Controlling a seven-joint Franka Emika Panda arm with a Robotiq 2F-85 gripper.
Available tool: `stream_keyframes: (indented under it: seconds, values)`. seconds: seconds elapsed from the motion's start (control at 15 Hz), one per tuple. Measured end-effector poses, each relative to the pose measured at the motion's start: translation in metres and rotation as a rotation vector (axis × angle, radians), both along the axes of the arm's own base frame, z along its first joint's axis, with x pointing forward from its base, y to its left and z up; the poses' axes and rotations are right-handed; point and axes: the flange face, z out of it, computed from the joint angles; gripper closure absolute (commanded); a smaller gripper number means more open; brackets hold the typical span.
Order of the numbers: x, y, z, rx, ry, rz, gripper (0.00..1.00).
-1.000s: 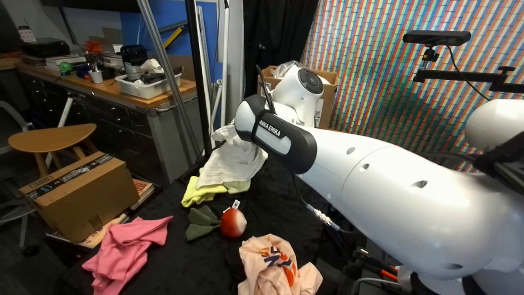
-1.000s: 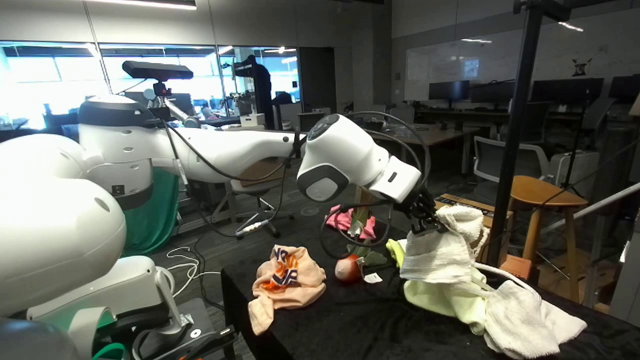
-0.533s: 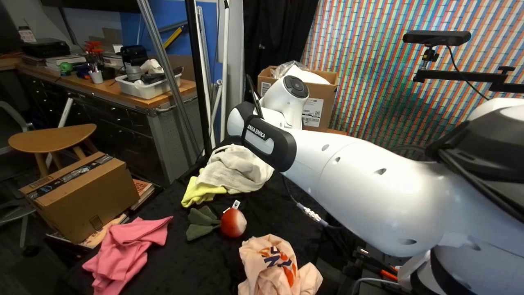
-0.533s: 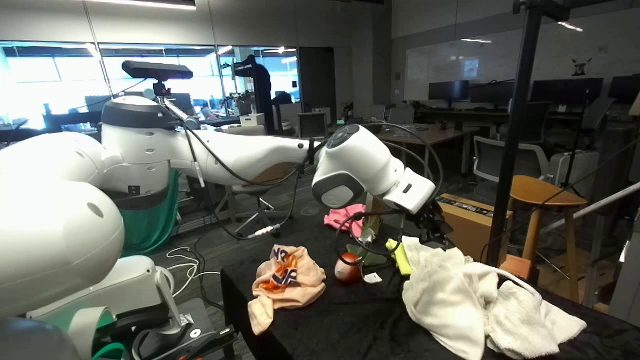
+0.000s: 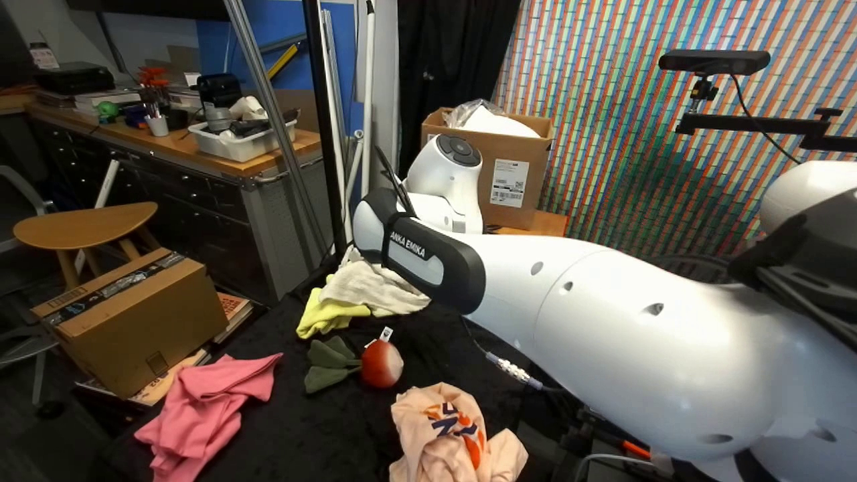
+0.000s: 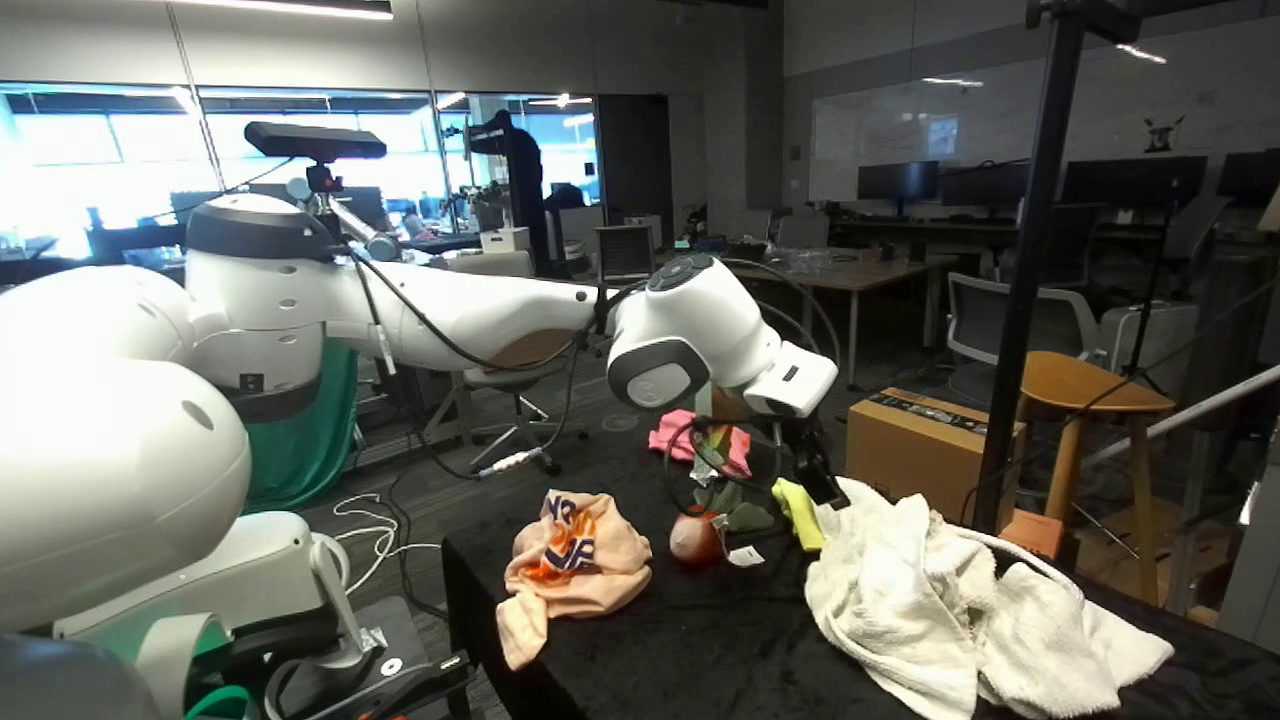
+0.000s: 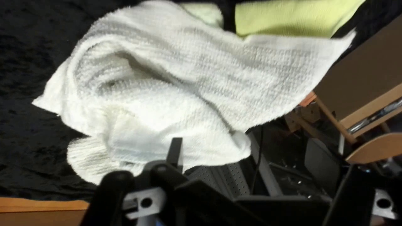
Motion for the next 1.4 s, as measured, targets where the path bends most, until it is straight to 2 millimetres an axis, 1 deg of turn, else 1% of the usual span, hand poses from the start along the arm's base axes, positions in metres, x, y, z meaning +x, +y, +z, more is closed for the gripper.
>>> stream_keyframes:
  seconds: [0.2, 0.47, 0.6, 0.73, 0.87, 1.07, 1.4]
  values:
    - [-0.004, 0.050, -0.001, 0.000, 0.060, 0.164, 0.00]
    - [-0.006, 0.112, 0.007, -0.003, 0.132, 0.374, 0.00]
    - [-0.002, 0.136, 0.013, 0.002, 0.170, 0.477, 0.00]
    - [0.002, 0.153, 0.019, 0.000, 0.215, 0.577, 0.00]
    - [0.010, 0.163, 0.026, -0.014, 0.265, 0.670, 0.00]
    - [0.030, 0.167, 0.036, -0.050, 0.337, 0.807, 0.00]
    - [0.080, 0.161, 0.046, -0.106, 0.421, 1.030, 0.00]
